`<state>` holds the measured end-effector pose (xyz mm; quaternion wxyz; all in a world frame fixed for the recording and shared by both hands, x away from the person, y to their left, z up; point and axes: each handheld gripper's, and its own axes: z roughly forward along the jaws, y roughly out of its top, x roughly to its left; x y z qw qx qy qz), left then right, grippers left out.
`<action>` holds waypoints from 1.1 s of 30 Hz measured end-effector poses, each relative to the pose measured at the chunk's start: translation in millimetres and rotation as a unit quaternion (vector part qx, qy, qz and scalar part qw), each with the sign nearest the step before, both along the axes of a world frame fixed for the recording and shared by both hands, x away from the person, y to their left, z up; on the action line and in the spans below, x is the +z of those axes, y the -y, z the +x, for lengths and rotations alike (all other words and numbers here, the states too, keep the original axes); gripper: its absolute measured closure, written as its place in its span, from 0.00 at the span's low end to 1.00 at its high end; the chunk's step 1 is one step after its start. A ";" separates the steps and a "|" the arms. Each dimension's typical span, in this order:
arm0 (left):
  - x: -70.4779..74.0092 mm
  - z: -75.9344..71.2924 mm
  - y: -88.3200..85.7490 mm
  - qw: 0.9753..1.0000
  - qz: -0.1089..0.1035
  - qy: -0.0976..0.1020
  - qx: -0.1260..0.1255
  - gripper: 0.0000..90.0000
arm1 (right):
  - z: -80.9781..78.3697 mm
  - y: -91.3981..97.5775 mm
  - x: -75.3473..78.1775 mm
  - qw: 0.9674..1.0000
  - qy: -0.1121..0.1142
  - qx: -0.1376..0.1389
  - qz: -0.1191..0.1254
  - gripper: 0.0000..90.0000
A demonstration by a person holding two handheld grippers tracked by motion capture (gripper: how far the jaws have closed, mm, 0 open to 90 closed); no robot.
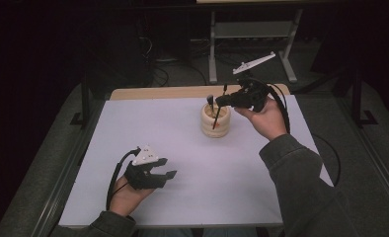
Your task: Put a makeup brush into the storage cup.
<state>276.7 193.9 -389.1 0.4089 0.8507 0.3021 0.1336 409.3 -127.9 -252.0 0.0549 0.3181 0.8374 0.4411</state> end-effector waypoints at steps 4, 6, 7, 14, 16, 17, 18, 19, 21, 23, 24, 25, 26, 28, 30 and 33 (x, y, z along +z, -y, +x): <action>0.2 1.0 -2.2 1.000 0.010 0.004 -0.004 0.49 | 3.4 -0.8 4.0 1.000 0.005 -0.004 -0.002 0.94; 0.0 0.6 -2.3 1.000 0.008 0.001 -0.002 0.49 | 5.4 -0.4 5.8 1.000 0.008 -0.006 -0.004 0.94; -0.1 0.5 -2.1 1.000 0.006 0.001 -0.001 0.49 | 6.3 -0.3 6.8 1.000 0.007 -0.009 -0.003 0.94; -0.5 0.2 -1.3 1.000 0.000 0.002 0.000 0.48 | 14.4 2.6 16.0 1.000 0.011 -0.022 -0.006 0.94; -0.4 0.0 -1.3 1.000 -0.002 0.001 0.001 0.48 | 16.8 3.0 19.5 1.000 0.012 -0.027 -0.007 0.94; -0.3 -0.1 -1.3 1.000 -0.002 0.002 0.002 0.48 | 18.1 3.1 20.6 1.000 0.012 -0.028 -0.006 0.94; -0.3 -0.1 -1.4 1.000 -0.003 0.002 0.002 0.48 | 19.8 3.5 21.5 0.999 0.016 -0.029 -0.008 0.94; -0.1 -0.1 -1.6 1.000 -0.003 0.002 0.002 0.47 | 20.8 3.1 22.4 0.999 0.014 -0.033 -0.006 0.94; 0.2 0.2 -2.3 1.000 -0.001 0.003 0.001 0.47 | 23.8 2.9 23.8 0.999 0.014 -0.037 -0.008 0.94; 0.3 0.7 -3.3 1.000 0.001 0.005 0.001 0.46 | 28.6 2.1 24.8 0.999 0.015 -0.044 -0.010 0.94; 0.3 0.7 -3.3 1.000 0.001 0.005 0.001 0.46 | 28.6 2.1 24.8 0.999 0.015 -0.044 -0.010 0.94; 0.0 0.4 -3.2 1.000 -0.003 0.003 0.003 0.46 | 30.7 2.2 24.6 0.999 0.017 -0.044 -0.012 0.94; 0.2 -0.1 -3.4 1.000 -0.004 0.000 0.005 0.46 | 32.3 1.9 24.8 0.999 0.016 -0.048 -0.014 0.94; 0.8 0.2 -4.2 1.000 -0.001 0.002 0.004 0.46 | 35.9 1.8 23.9 0.998 0.021 -0.057 -0.014 0.94; 0.8 0.1 -4.2 1.000 -0.004 0.003 0.004 0.46 | 39.3 2.1 22.8 0.998 0.021 -0.063 -0.014 0.94; 1.0 0.4 -4.9 1.000 0.000 0.004 0.003 0.46 | 44.2 1.8 18.7 0.997 0.018 -0.075 -0.018 0.94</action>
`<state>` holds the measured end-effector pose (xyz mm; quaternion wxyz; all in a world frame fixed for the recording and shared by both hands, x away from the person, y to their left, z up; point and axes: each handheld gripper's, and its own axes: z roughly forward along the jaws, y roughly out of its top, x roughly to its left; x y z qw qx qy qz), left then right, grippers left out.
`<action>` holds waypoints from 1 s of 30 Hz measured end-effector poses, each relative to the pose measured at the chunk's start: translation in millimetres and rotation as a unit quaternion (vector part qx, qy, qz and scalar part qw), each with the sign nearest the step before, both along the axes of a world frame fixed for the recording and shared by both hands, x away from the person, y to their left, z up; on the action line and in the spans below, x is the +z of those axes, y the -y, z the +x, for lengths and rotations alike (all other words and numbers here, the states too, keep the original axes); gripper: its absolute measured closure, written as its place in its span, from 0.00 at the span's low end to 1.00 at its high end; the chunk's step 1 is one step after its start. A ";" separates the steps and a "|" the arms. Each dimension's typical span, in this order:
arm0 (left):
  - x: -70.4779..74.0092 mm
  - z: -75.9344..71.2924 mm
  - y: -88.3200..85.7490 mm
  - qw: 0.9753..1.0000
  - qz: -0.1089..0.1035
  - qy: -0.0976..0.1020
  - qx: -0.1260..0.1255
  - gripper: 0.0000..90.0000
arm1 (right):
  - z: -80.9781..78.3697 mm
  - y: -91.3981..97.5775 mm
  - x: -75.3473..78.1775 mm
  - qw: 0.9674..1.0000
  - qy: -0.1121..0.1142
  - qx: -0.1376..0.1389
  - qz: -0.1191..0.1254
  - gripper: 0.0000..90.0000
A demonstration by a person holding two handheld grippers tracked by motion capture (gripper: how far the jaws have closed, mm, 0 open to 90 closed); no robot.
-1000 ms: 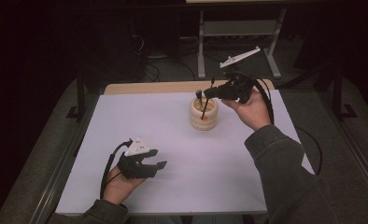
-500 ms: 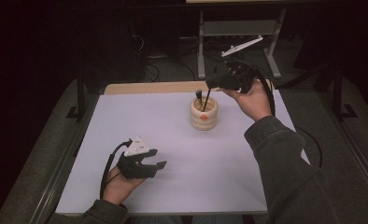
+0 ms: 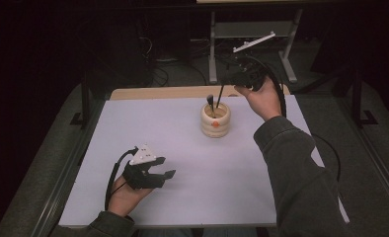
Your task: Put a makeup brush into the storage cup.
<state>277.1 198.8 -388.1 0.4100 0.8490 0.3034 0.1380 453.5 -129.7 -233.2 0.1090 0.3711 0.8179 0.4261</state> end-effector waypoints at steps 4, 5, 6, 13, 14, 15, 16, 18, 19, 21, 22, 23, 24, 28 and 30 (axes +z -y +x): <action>-0.3 -0.2 0.6 1.000 -0.009 0.001 0.004 0.45 | 6.3 0.3 -5.0 1.000 -0.003 -0.010 -0.004 0.94; -0.3 -0.3 0.7 1.000 -0.009 0.001 0.004 0.45 | 7.3 0.6 -5.7 1.000 -0.003 -0.012 -0.006 0.94; 0.3 0.2 -0.4 1.000 0.000 0.002 -0.001 0.45 | 8.2 0.6 -6.7 1.000 -0.002 -0.015 -0.003 0.94; -0.4 -0.6 0.9 1.000 -0.004 -0.002 0.000 0.44 | 15.1 -0.9 -14.2 1.000 -0.007 -0.024 -0.007 0.94; -0.3 -0.6 0.6 1.000 -0.004 -0.002 0.000 0.44 | 16.1 -1.1 -15.3 1.000 -0.009 -0.026 -0.006 0.94; 0.0 -0.4 -0.1 1.000 -0.001 -0.001 -0.001 0.44 | 17.2 -1.1 -16.5 1.000 -0.010 -0.027 -0.007 0.94; -0.2 -0.6 0.2 1.000 -0.007 -0.001 0.003 0.44 | 17.9 -1.7 -17.6 0.999 -0.012 -0.030 -0.004 0.94; 0.5 0.0 -1.6 1.000 -0.002 -0.001 0.001 0.44 | 19.6 -2.4 -20.3 0.999 -0.014 -0.032 -0.004 0.94; 0.2 -0.4 -1.3 1.000 -0.009 -0.001 0.005 0.44 | 20.1 -2.8 -21.8 0.999 -0.014 -0.033 -0.006 0.94; 0.3 -0.3 -1.7 1.000 -0.010 -0.001 0.006 0.44 | 21.5 -3.0 -24.5 0.999 -0.015 -0.034 -0.010 0.94; 0.4 -0.3 -1.8 1.000 -0.011 -0.001 0.006 0.44 | 22.0 -2.7 -25.4 0.999 -0.014 -0.033 -0.011 0.94; 0.7 0.3 -2.7 1.000 -0.005 0.001 0.003 0.44 | 22.2 -2.8 -26.2 0.999 -0.016 -0.035 -0.009 0.94; 0.7 0.4 -2.8 1.000 -0.004 0.000 0.003 0.44 | 22.9 -2.6 -27.2 0.999 -0.015 -0.034 -0.009 0.94; 0.5 0.5 -2.5 1.000 -0.011 0.000 0.009 0.44 | 24.1 -4.0 -30.6 0.999 -0.018 -0.036 -0.011 0.94; 0.7 0.6 -3.0 1.000 -0.011 0.000 0.011 0.44 | 24.9 -5.0 -32.7 0.999 -0.019 -0.036 -0.015 0.94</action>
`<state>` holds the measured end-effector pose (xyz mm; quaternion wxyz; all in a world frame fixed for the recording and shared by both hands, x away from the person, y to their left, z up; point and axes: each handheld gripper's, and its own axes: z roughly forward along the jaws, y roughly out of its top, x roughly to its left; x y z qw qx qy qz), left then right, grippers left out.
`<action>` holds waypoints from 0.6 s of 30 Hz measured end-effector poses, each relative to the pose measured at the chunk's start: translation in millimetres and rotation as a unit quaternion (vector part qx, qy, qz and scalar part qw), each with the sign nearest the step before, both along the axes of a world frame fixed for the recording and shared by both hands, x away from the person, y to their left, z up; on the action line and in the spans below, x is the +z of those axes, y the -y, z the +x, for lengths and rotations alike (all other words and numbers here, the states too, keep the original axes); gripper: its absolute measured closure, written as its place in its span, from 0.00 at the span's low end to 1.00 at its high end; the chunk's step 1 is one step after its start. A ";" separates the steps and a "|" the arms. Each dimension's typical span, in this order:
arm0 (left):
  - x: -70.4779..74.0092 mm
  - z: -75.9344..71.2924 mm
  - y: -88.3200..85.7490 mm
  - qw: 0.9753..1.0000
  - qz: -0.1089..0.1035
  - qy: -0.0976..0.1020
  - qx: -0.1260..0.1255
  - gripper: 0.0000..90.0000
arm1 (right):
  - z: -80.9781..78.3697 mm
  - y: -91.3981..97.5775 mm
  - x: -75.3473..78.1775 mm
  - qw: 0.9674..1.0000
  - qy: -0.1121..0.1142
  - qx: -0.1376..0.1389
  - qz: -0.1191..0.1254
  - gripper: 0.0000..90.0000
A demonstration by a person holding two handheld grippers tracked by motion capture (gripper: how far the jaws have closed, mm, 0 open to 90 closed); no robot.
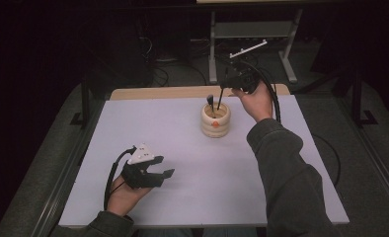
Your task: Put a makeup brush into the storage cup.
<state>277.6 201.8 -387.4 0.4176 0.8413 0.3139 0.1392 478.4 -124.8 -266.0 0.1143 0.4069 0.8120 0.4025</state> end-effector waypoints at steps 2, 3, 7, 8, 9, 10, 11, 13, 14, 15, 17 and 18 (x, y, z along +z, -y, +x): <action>0.6 0.4 -1.0 1.000 0.007 -0.002 -0.003 0.44 | 1.3 -0.5 -2.5 1.000 -0.002 -0.001 0.000 0.94; 0.4 0.2 -0.7 1.000 0.004 -0.002 -0.001 0.43 | 2.1 -0.6 -3.6 1.000 -0.005 -0.002 0.000 0.94; 1.1 1.1 -2.5 1.000 0.010 0.004 -0.005 0.43 | 4.2 -2.0 -8.1 1.000 -0.006 -0.006 -0.001 0.94; 1.1 1.1 -2.6 1.000 0.009 0.003 -0.005 0.43 | 4.8 -2.0 -9.2 1.000 -0.005 -0.005 -0.002 0.94; 1.1 1.1 -2.9 1.000 0.010 0.004 -0.005 0.43 | 5.3 -2.3 -10.4 1.000 -0.008 -0.005 -0.002 0.94; 1.1 1.2 -2.9 1.000 0.010 0.004 -0.005 0.43 | 5.9 -2.8 -12.1 1.000 -0.009 -0.007 -0.004 0.94; 1.0 1.1 -2.8 1.000 0.010 0.004 -0.005 0.42 | 6.2 -3.1 -13.3 1.000 -0.012 -0.008 -0.005 0.94; 0.7 1.1 -2.4 1.000 0.009 0.003 -0.004 0.42 | 6.9 -2.7 -16.0 1.000 -0.013 -0.008 -0.005 0.94; 0.6 0.9 -2.2 1.000 0.008 0.002 -0.004 0.42 | 7.2 -2.7 -17.4 1.000 -0.013 -0.009 -0.004 0.94; 0.4 0.9 -2.0 1.000 0.007 0.002 -0.003 0.42 | 7.3 -2.7 -18.9 1.000 -0.013 -0.010 -0.006 0.94; 0.6 0.5 -1.9 1.000 0.006 0.000 -0.003 0.42 | 7.8 -2.5 -21.2 1.000 -0.015 -0.012 -0.006 0.94; 0.5 0.5 -1.9 1.000 0.005 -0.001 -0.002 0.42 | 7.8 -1.9 -21.8 1.000 -0.013 -0.013 -0.006 0.94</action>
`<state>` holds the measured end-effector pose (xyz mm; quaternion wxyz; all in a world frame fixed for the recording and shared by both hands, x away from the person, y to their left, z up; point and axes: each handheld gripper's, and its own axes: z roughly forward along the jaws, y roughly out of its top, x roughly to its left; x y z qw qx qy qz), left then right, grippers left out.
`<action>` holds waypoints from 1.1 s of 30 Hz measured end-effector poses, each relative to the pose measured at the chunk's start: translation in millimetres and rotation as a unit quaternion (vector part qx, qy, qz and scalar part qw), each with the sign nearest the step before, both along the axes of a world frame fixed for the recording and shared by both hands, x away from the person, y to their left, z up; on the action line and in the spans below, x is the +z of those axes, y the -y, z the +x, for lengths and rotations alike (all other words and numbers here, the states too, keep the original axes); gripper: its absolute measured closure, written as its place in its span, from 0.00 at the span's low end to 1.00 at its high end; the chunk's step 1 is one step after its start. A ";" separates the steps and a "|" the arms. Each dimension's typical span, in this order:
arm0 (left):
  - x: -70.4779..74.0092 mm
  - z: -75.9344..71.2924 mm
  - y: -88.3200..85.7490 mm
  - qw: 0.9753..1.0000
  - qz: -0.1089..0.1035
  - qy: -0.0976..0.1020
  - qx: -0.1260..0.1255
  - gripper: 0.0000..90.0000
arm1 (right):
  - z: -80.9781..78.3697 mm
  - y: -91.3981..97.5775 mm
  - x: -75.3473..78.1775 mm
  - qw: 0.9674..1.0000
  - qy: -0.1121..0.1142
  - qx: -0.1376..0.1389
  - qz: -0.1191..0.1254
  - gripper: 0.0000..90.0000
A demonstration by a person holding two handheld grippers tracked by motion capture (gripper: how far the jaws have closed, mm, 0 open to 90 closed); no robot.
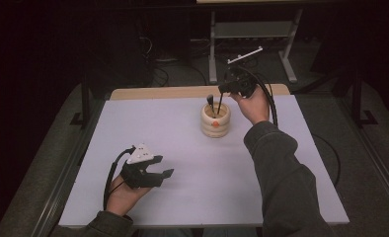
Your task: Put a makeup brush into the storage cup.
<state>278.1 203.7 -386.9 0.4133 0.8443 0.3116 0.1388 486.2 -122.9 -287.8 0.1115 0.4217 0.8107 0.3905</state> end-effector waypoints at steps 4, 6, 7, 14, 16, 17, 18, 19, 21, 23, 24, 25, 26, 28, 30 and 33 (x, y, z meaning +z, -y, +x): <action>0.3 -0.2 0.4 1.000 -0.007 0.001 0.003 0.42 | 1.1 1.9 -2.9 1.000 -0.002 -0.004 0.004 0.94; 0.7 -0.1 0.1 1.000 -0.004 0.000 0.002 0.42 | 1.4 2.0 -4.8 1.000 -0.005 -0.004 0.005 0.94; 0.7 -0.3 0.2 1.000 -0.005 0.000 0.003 0.42 | 1.3 1.7 -5.3 1.000 -0.007 -0.005 0.006 0.94; 0.9 0.1 -1.1 1.000 0.001 0.002 0.000 0.42 | 2.0 -0.5 -13.6 1.000 -0.013 -0.007 0.003 0.94; 0.4 -0.1 -0.6 1.000 -0.004 0.000 0.003 0.42 | 2.5 0.1 -16.4 1.000 -0.014 -0.007 0.002 0.94; 0.3 0.1 -0.5 1.000 -0.004 0.001 0.002 0.42 | 2.7 0.3 -17.7 1.000 -0.014 -0.007 0.001 0.94; 0.0 0.0 -0.3 1.000 -0.005 0.001 0.003 0.42 | 2.6 0.1 -19.0 1.000 -0.016 -0.008 0.003 0.94; -0.1 0.1 -0.4 1.000 -0.004 0.001 0.002 0.42 | 2.6 0.2 -19.7 1.000 -0.019 -0.008 0.003 0.94; -0.3 0.0 -0.3 1.000 -0.004 -0.001 0.003 0.42 | 3.1 0.8 -21.7 1.000 -0.019 -0.008 0.000 0.94; -0.3 0.0 -0.1 1.000 -0.003 -0.001 0.002 0.42 | 3.4 1.4 -23.6 1.000 -0.021 -0.008 0.003 0.94; -0.5 0.0 0.0 1.000 -0.003 -0.001 0.003 0.42 | 3.5 1.3 -24.9 1.000 -0.024 -0.007 0.003 0.94; -0.7 0.1 0.0 1.000 -0.004 -0.002 0.003 0.42 | 3.7 0.8 -26.4 1.000 -0.025 -0.006 0.003 0.94; -0.8 0.1 0.1 1.000 -0.003 -0.002 0.003 0.42 | 3.8 1.0 -27.5 1.000 -0.025 -0.003 0.001 0.93; -1.1 0.0 0.2 1.000 -0.002 -0.002 0.003 0.42 | 3.6 -0.2 -29.1 0.999 -0.032 -0.006 0.004 0.93; -0.9 0.0 0.1 1.000 -0.001 -0.003 0.002 0.42 | 4.0 -0.5 -31.2 0.999 -0.033 -0.005 0.005 0.93; -0.7 0.3 -0.2 1.000 0.004 -0.002 0.001 0.42 | 5.3 -1.1 -35.6 0.999 -0.040 -0.003 0.005 0.93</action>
